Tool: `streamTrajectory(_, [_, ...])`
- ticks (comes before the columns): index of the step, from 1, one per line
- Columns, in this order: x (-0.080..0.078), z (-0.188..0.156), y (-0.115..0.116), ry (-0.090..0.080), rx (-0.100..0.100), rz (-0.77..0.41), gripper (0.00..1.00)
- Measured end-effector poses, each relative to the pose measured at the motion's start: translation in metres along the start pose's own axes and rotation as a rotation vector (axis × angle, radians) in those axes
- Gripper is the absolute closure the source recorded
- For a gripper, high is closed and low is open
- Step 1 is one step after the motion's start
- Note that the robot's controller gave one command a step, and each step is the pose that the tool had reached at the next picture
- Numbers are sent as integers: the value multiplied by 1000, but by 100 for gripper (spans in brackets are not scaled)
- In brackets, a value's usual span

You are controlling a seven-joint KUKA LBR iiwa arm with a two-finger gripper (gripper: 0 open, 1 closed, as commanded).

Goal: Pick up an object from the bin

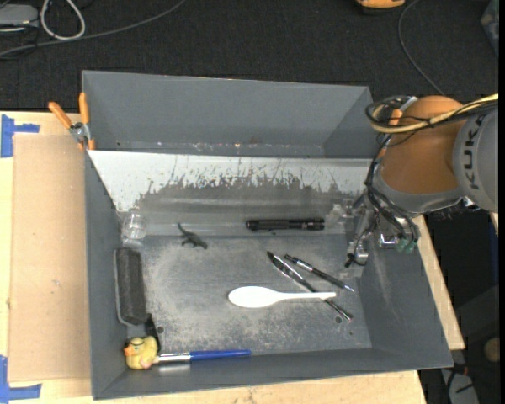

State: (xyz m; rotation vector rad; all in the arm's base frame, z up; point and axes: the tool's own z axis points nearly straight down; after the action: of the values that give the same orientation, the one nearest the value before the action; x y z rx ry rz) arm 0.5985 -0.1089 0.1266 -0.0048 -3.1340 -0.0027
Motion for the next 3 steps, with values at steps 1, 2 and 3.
streamTrajectory(1, [-2, -4, 0, -7, 1, -3, 0])
streamTrajectory(2, [7, 49, -10, -5, -1, 131, 0])
streamTrajectory(3, [17, 28, -8, -8, -1, 257, 0])
